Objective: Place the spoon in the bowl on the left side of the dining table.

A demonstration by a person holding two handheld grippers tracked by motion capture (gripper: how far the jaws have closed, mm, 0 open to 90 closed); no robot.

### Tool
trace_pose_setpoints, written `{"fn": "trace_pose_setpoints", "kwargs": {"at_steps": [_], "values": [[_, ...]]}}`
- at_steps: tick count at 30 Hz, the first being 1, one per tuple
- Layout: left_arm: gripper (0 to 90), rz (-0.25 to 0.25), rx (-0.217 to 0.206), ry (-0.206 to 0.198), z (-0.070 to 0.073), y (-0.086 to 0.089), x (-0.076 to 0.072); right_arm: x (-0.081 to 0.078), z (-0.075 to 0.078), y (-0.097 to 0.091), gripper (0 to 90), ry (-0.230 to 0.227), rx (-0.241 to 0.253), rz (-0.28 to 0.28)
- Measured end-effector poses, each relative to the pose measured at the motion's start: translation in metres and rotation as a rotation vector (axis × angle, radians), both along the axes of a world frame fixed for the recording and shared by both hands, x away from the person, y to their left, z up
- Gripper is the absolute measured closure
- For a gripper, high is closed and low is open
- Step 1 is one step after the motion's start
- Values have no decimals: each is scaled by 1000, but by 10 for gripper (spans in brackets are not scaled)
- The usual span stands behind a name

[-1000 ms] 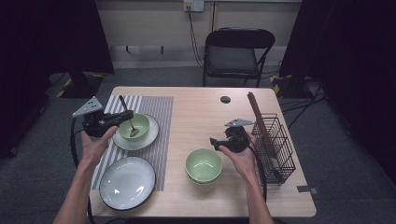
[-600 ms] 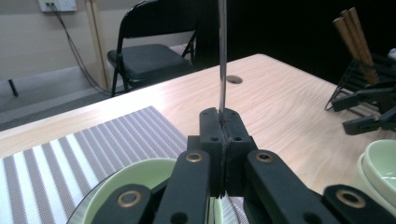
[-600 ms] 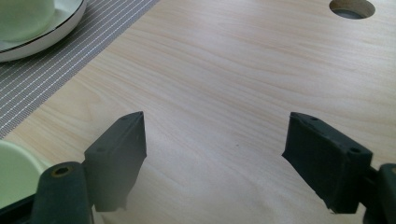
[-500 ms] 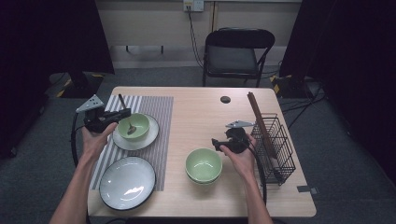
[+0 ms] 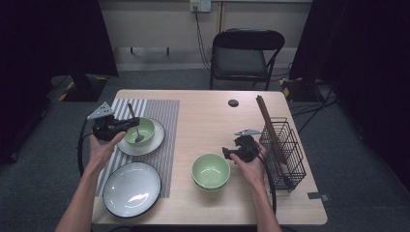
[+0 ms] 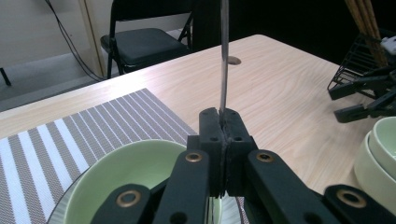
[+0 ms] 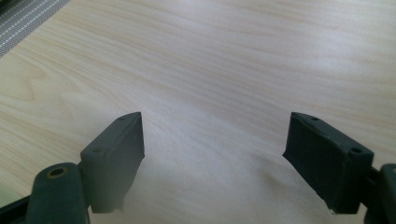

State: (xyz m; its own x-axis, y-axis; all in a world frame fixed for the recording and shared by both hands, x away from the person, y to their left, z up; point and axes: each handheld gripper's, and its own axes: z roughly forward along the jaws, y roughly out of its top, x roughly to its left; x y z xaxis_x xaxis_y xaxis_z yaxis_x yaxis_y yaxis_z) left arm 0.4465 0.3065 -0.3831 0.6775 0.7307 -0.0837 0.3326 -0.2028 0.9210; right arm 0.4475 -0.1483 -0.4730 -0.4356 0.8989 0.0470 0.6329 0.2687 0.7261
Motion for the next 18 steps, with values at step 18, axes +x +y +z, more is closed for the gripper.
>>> {"fn": "trace_pose_setpoints", "kwargs": {"at_steps": [18], "values": [[868,-5,4,49,-12,-2,-5,-4,-20,3,170,31,-83,1]]}}
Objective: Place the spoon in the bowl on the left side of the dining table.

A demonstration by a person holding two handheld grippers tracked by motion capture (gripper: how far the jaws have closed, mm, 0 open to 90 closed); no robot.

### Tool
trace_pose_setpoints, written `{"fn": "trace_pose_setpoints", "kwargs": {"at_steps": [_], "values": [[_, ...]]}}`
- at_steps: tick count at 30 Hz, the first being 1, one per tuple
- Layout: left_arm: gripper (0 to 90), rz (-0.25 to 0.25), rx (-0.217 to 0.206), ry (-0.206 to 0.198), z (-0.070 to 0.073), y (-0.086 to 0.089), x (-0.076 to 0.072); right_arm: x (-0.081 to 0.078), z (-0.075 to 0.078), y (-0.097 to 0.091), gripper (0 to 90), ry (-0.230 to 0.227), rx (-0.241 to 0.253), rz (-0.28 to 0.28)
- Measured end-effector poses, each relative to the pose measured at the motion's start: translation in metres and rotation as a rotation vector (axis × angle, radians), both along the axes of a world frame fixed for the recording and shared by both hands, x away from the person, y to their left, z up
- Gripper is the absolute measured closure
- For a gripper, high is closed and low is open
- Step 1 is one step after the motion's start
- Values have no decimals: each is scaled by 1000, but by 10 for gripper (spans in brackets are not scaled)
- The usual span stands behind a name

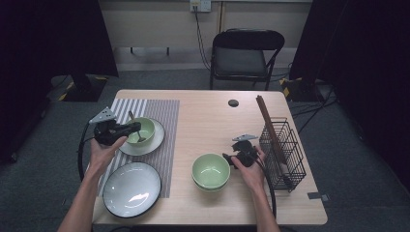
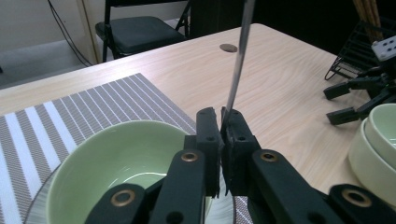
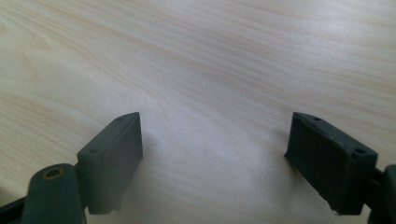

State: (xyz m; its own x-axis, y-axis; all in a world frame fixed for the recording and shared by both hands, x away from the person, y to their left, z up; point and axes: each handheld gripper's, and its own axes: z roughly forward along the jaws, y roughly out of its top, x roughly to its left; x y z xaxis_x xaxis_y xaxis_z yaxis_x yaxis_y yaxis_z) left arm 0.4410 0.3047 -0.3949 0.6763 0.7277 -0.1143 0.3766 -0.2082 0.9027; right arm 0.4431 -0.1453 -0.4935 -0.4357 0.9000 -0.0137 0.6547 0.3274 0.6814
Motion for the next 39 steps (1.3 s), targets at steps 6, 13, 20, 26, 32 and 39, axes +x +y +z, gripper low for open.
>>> {"fn": "trace_pose_setpoints", "kwargs": {"at_steps": [6,13,20,26,32,39], "values": [[864,-5,17,0,0,-2,0,-1,-1,0,169,-9,5,0],[854,-3,4,17,-6,0,-1,-6,-6,-3,167,-62,29,4],[841,-4,8,19,-10,2,-4,-7,-7,-3,166,-72,34,0],[814,-8,17,8,-6,5,-10,-7,-7,-3,165,-70,35,-4],[795,-20,4,2,-3,10,-15,-7,-7,-3,166,-71,35,-4],[825,-9,67,-3,-1,16,-19,-7,-7,-3,166,-71,35,-4]]}}
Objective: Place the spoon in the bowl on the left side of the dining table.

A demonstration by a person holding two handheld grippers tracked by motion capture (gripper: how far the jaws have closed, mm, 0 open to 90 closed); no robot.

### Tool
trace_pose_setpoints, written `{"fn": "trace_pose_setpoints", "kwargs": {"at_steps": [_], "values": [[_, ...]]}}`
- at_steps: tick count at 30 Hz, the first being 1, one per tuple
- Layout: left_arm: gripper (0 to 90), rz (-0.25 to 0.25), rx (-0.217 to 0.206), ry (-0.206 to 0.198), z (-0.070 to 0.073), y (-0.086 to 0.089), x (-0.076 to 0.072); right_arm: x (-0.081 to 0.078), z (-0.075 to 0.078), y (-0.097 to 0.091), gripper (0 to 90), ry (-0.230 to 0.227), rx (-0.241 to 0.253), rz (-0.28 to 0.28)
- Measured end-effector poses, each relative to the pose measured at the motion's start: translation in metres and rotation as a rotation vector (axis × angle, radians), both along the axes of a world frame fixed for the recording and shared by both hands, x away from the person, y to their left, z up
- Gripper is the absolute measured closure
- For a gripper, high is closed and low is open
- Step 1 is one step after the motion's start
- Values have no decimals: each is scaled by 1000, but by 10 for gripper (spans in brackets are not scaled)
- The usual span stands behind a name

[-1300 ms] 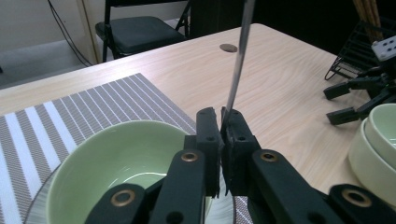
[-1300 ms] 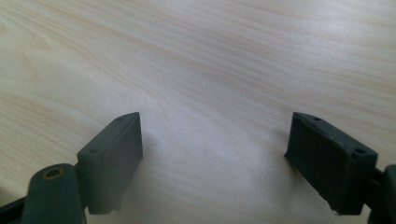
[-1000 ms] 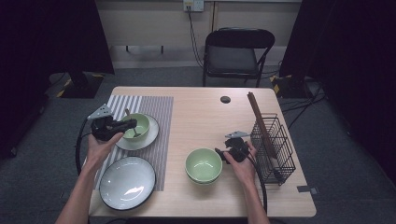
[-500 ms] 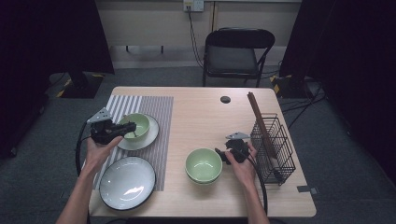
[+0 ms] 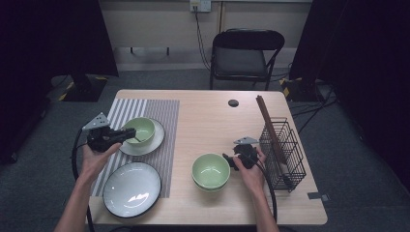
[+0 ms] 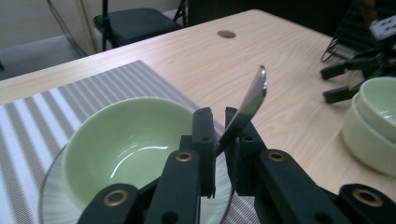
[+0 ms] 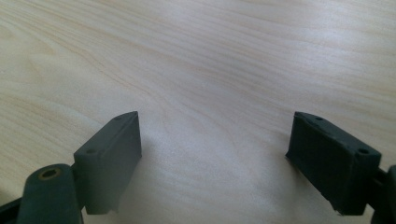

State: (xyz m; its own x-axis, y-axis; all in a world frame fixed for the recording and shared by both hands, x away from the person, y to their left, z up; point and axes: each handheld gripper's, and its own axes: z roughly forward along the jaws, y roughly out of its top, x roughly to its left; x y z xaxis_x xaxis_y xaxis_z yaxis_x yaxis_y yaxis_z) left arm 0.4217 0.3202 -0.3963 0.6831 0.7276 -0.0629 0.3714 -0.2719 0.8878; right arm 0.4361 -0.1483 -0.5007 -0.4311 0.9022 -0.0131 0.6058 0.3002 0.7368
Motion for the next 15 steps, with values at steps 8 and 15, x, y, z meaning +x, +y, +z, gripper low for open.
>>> {"fn": "trace_pose_setpoints", "kwargs": {"at_steps": [8,15], "values": [[785,34,-39,-2,-1,15,-1,0,0,0,165,0,0,0],[819,84,-109,18,-5,27,2,0,0,0,165,0,0,2]]}}
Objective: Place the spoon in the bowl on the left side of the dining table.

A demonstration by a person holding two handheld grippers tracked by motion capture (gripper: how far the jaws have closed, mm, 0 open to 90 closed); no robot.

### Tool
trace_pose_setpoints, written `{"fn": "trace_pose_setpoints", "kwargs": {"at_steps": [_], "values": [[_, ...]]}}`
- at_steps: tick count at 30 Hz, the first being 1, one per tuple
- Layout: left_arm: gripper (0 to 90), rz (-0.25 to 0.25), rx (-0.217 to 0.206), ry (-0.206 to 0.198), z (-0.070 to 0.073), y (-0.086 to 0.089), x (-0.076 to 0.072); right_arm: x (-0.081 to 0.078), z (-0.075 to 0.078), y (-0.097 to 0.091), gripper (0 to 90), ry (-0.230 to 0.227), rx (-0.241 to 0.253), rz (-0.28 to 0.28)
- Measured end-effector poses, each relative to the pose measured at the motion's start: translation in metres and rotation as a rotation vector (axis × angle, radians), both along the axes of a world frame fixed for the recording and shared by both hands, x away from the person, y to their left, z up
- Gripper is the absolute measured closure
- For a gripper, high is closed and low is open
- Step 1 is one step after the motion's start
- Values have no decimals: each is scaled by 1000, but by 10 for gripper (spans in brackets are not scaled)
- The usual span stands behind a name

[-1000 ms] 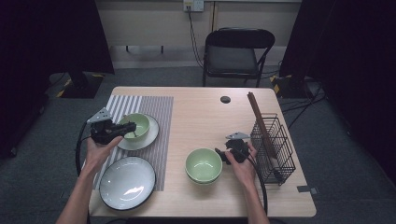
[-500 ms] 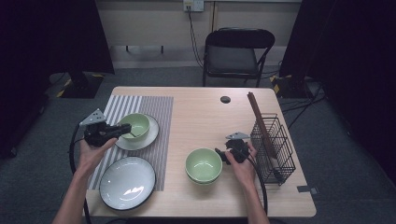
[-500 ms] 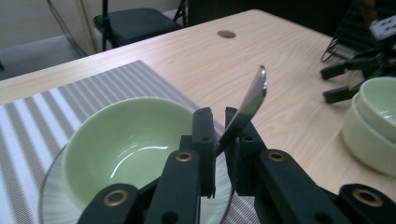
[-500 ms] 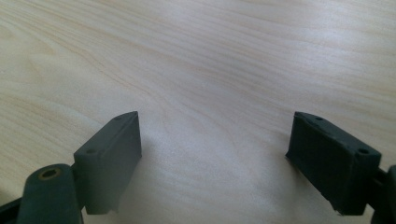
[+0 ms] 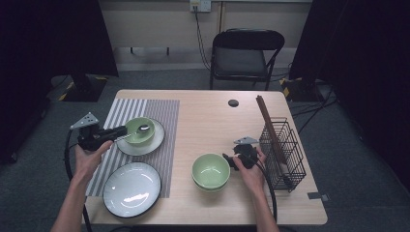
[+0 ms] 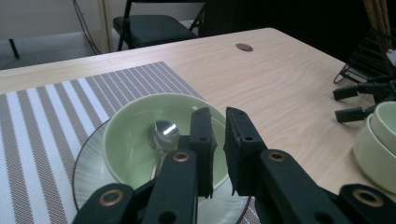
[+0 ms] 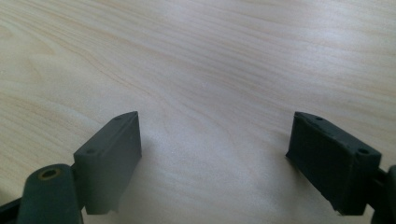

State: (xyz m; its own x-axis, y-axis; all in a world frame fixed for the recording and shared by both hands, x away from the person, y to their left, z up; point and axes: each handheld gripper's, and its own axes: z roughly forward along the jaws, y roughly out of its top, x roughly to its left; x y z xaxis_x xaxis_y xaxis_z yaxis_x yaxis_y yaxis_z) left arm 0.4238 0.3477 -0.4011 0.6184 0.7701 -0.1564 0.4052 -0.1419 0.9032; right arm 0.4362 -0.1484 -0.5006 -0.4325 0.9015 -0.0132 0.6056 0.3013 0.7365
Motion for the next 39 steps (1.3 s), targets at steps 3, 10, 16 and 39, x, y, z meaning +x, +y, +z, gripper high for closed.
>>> {"fn": "trace_pose_setpoints", "kwargs": {"at_steps": [3,10,16,39], "values": [[818,-9,-5,-10,5,-2,-3,0,0,0,165,0,0,-1],[830,-48,1,-18,11,-12,-15,0,0,0,165,1,0,0],[839,-51,17,20,-5,-11,-25,0,0,0,165,0,1,-2],[815,95,48,79,-32,27,-6,0,0,0,162,0,0,-1]]}}
